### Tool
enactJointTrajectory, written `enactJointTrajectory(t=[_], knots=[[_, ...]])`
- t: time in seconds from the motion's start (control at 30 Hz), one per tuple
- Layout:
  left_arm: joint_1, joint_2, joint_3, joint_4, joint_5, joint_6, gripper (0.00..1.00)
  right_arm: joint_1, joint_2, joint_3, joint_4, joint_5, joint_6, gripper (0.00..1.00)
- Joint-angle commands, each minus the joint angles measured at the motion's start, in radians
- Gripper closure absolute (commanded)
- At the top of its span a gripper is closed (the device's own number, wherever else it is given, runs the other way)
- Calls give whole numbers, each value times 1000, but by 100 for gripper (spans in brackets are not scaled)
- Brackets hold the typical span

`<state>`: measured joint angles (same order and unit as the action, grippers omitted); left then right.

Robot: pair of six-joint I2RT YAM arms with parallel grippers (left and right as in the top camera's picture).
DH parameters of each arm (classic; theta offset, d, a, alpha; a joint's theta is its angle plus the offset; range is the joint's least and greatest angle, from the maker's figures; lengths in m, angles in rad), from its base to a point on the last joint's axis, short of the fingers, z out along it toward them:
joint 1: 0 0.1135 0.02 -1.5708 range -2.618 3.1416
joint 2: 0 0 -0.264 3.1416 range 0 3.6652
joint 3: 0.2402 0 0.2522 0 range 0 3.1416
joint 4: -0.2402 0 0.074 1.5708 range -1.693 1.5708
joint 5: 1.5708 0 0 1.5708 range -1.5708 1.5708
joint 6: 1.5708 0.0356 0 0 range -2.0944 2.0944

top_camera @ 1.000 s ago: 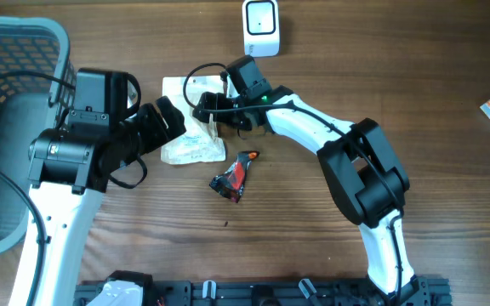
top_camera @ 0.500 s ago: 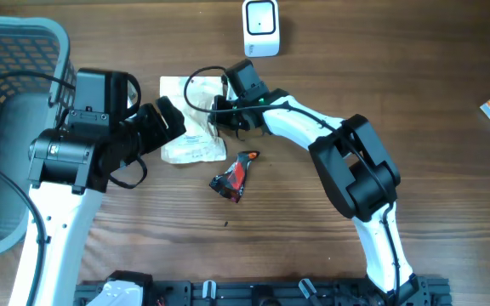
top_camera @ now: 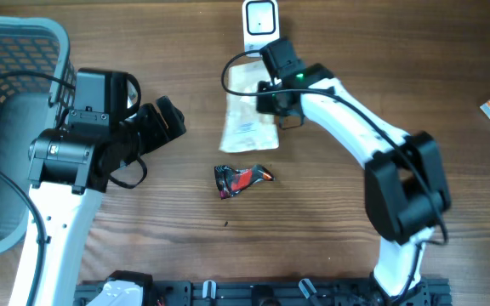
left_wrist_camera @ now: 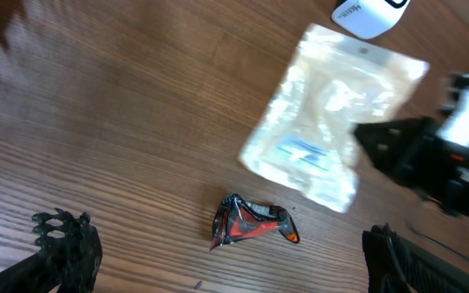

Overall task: Scan the item barcode
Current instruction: 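Grasp the clear plastic bag with the right gripper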

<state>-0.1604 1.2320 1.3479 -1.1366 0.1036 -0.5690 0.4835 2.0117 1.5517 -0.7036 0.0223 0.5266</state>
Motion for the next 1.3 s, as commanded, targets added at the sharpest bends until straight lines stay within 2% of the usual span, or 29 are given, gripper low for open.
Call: enactJointTrajectory(t=[0.0,0.27,0.3,0.37,0.4,0.47,0.53,0.57,0.8,1.0,1.1,1.2,1.27], knots=[[5,-2,9,2,11,15,0,4,-59,-7,-55,225,-95,95],[5,-2,9,2,11,15,0,-74,-54,-8,-215,292,-105,94],[5,-2,9,2,11,15,0,-94,-54,-8,-229,293,-106,85],[5,-2,9,2,11,15,0,-116,-54,-7,-237,293,-113,40],[5,-2,9,2,11,15,0,-127,-54,-7,-237,293,-137,26],[5,-2,9,2,11,15,0,-139,-58,-6,-238,293,-197,12],[5,-2,9,2,11,15,0,-140,-62,0,-240,267,-230,7],[5,-2,9,2,11,15,0,-138,-62,3,-231,201,-296,5],[5,-2,9,2,11,15,0,-134,-51,-14,-188,-109,-307,5],[5,-2,9,2,11,15,0,-134,3,-125,-94,-57,-317,5],[5,-2,9,2,11,15,0,-128,13,-163,-66,-46,-310,15],[5,-2,9,2,11,15,0,-128,27,-172,-64,-10,-261,19],[5,-2,9,2,11,15,0,-128,27,-173,-64,-11,-245,28]])
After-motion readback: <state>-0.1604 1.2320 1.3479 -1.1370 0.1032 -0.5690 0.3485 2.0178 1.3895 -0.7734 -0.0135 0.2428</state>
